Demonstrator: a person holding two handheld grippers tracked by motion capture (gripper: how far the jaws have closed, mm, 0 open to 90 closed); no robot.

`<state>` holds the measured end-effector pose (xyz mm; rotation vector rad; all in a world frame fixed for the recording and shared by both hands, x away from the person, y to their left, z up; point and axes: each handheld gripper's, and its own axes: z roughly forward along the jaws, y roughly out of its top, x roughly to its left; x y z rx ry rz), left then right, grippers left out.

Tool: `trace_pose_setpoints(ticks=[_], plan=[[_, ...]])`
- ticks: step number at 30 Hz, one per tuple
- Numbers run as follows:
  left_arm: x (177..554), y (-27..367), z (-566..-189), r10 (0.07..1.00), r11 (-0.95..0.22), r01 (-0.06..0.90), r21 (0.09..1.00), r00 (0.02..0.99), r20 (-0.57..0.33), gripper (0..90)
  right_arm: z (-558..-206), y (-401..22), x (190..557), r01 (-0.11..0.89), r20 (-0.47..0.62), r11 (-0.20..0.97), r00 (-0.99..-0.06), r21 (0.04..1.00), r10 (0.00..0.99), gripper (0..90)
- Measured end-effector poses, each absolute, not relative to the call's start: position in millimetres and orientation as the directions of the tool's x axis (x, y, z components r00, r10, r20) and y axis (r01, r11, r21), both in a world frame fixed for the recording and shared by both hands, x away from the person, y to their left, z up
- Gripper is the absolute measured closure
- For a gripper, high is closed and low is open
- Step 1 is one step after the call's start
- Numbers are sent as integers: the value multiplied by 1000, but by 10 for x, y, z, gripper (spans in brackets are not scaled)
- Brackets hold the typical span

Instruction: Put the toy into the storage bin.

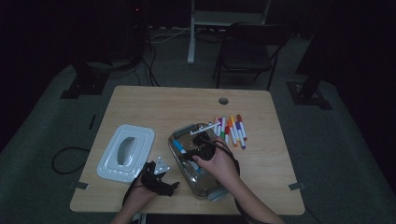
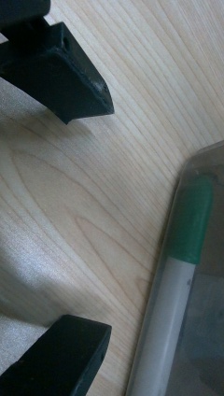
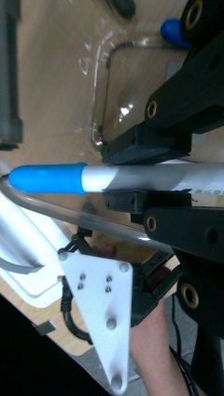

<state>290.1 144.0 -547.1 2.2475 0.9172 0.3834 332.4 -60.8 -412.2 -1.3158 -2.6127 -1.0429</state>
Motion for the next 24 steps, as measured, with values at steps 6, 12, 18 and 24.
trace_pose_setpoints(ticks=[6,12,18,24], plan=[[2901,1442,-5469,702,-531,507,679,712,17,5,-4257,-536,3396,752,332,436,-627,494,705,766],[2900,1441,-5470,703,-529,507,680,711,17,5,-4382,-499,3465,779,344,462,-610,424,714,766],[2901,1441,-5470,703,-530,507,680,711,18,5,-4486,-467,3509,791,341,488,-603,368,721,766],[2900,1441,-5470,703,-529,507,681,711,17,5,-4598,-420,3533,792,330,518,-607,322,723,765]])
